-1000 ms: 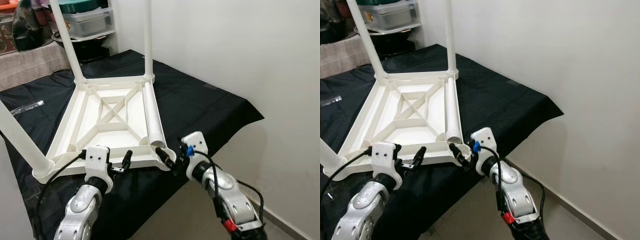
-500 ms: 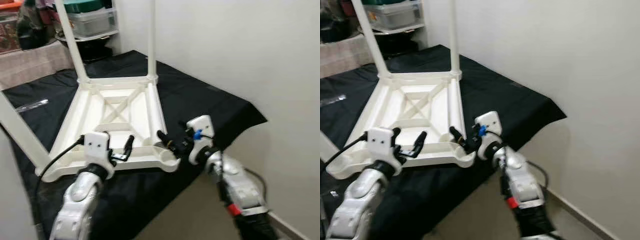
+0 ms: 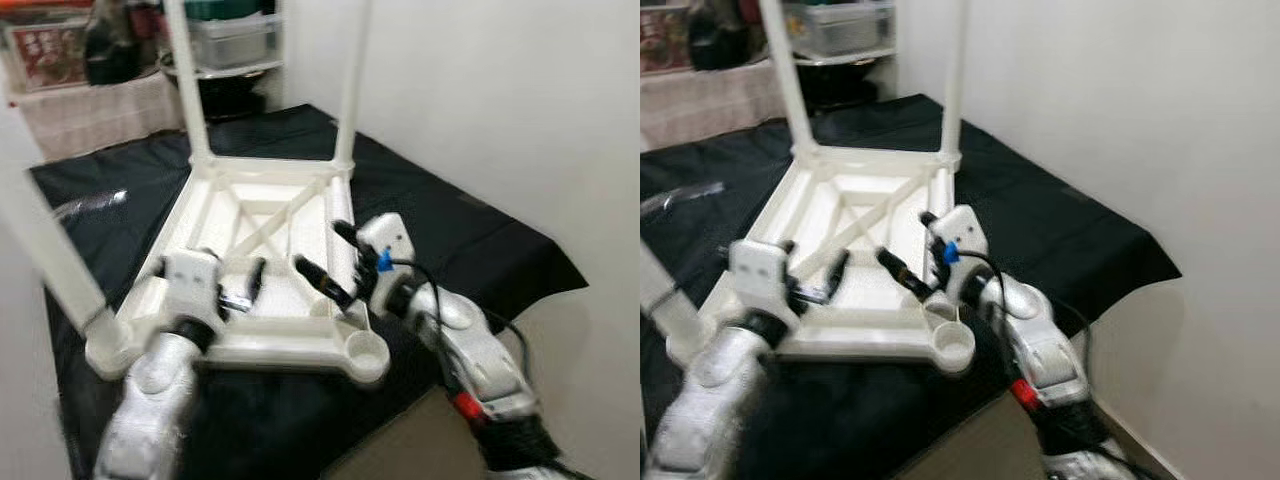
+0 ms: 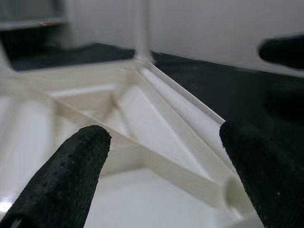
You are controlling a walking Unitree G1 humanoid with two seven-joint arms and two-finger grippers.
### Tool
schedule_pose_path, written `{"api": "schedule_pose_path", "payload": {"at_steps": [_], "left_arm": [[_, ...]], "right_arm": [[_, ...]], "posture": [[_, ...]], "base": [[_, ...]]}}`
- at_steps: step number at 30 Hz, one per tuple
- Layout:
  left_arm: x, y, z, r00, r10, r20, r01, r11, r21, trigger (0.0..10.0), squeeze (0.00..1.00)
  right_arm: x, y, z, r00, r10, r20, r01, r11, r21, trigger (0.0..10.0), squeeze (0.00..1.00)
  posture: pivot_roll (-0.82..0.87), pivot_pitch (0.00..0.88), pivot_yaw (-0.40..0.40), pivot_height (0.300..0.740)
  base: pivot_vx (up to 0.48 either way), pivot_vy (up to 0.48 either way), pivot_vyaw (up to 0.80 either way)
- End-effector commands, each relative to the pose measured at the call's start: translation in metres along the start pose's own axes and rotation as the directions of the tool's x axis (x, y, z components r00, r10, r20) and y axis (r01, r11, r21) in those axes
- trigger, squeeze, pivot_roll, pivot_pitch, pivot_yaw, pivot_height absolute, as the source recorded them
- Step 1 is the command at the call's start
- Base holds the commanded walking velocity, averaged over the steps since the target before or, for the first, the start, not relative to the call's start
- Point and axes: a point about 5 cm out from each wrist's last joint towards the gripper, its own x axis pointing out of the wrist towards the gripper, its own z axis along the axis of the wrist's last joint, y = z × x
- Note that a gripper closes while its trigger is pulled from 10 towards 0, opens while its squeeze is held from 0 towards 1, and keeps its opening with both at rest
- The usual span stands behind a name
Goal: Building children table
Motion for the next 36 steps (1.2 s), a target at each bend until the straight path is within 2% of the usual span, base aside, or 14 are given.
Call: {"api": "schedule_pose_path", "payload": {"at_steps": [1, 3, 10, 12, 15, 16, 18, 21, 22, 26, 31, 33, 35, 36], "left_arm": [[-0.005, 0.004, -0.013, 0.997, 0.005, -0.072, -0.005, 1.0, 0.005, 10.0, 0.0], [-0.007, 0.001, -0.016, 0.997, -0.005, -0.082, 0.005, 1.0, 0.0, 10.0, 0.0], [-0.013, -0.002, -0.027, 0.994, -0.005, -0.113, 0.002, 1.0, -0.027, 10.0, 0.0], [-0.013, -0.002, -0.027, 0.994, -0.005, -0.113, 0.002, 1.0, -0.027, 10.0, 0.0], [-0.013, 0.0, -0.027, 0.993, 0.022, -0.117, -0.025, 0.999, -0.023, 10.0, 0.0], [-0.013, 0.0, -0.027, 0.993, 0.022, -0.117, -0.025, 0.999, -0.023, 10.0, 0.0], [-0.013, 0.008, -0.028, 0.987, 0.105, -0.119, -0.11, 0.993, -0.036, 10.0, 0.0], [-0.015, 0.014, -0.033, 0.976, 0.153, -0.156, -0.157, 0.987, -0.016, 10.0, 0.0], [-0.016, 0.017, -0.037, 0.967, 0.169, -0.189, -0.174, 0.985, -0.005, 10.0, 0.0], [-0.02, 0.02, -0.037, 0.963, 0.195, -0.186, -0.203, 0.979, -0.026, 10.0, 0.0], [-0.023, 0.025, -0.037, 0.955, 0.228, -0.188, -0.231, 0.973, 0.006, 10.0, 0.0], [-0.024, 0.028, -0.036, 0.951, 0.251, -0.18, -0.253, 0.967, 0.014, 10.0, 0.0], [-0.025, 0.029, -0.035, 0.951, 0.256, -0.175, -0.257, 0.966, 0.015, 10.0, 0.0], [-0.027, 0.032, -0.036, 0.943, 0.282, -0.178, -0.278, 0.959, 0.051, 10.0, 0.0]], "right_arm": [[0.002, 0.006, 0.002, 0.999, 0.043, 0.011, -0.043, 0.999, 0.006, 10.0, 0.0], [0.002, 0.007, 0.003, 0.998, 0.055, 0.011, -0.055, 0.998, 0.006, 10.0, 0.0], [-0.007, 0.022, -0.006, 0.978, 0.202, -0.058, -0.204, 0.978, -0.041, 10.0, 0.0], [-0.007, 0.022, -0.006, 0.978, 0.202, -0.058, -0.204, 0.978, -0.041, 10.0, 0.0], [-0.014, 0.032, -0.02, 0.935, 0.292, -0.201, -0.328, 0.927, -0.183, 10.0, 0.0], [-0.014, 0.032, -0.02, 0.935, 0.292, -0.201, -0.328, 0.927, -0.183, 10.0, 0.0], [-0.02, 0.034, -0.031, 0.889, 0.31, -0.336, -0.416, 0.855, -0.312, 10.0, 0.0], [-0.023, 0.034, -0.034, 0.867, 0.316, -0.386, -0.455, 0.819, -0.35, 10.0, 0.0], [-0.023, 0.034, -0.034, 0.866, 0.315, -0.388, -0.454, 0.819, -0.35, 10.0, 0.0], [-0.02, 0.032, -0.032, 0.878, 0.299, -0.374, -0.434, 0.828, -0.356, 10.0, 0.0], [-0.016, 0.031, -0.026, 0.9, 0.282, -0.332, -0.394, 0.852, -0.344, 10.0, 0.0], [-0.012, 0.031, -0.017, 0.92, 0.283, -0.27, -0.361, 0.88, -0.308, 10.0, 0.0], [-0.011, 0.031, -0.015, 0.926, 0.285, -0.248, -0.352, 0.888, -0.295, 10.0, 0.0], [0.0, 0.021, 0.007, 0.969, 0.216, -0.121, -0.239, 0.946, -0.22, 10.0, 0.0]], "posture": [[-0.08, 0.008, -0.059, 0.74], [-0.08, 0.01, -0.06, 0.74], [-0.09, 0.014, -0.059, 0.74], [-0.09, 0.014, -0.059, 0.74], [-0.09, 0.011, -0.062, 0.74], [-0.09, 0.011, -0.062, 0.74], [-0.1, 0.014, -0.06, 0.74], [-0.1, 0.016, -0.059, 0.74], [-0.1, 0.016, -0.059, 0.74], [-0.09, 0.028, -0.054, 0.74], [-0.09, 0.034, -0.051, 0.74], [-0.09, 0.04, -0.05, 0.74], [-0.09, 0.04, -0.05, 0.74], [-0.1, 0.044, -0.038, 0.74]], "base": [[0.0, 0.0, 0.0], [0.0, -0.446, 0.0], [0.0, -0.454, 0.0], [0.0, -0.454, 0.0], [0.0, -0.462, 0.0], [0.0, -0.469, 0.0], [0.0, 0.0, 0.0], [0.0, 0.0, 0.0], [0.0, 0.458, 0.0], [0.0, 0.458, 0.0], [0.0, 0.455, 0.0], [0.0, 0.354, 0.0], [0.0, 0.266, 0.0], [0.0, 0.0, 0.0]]}}
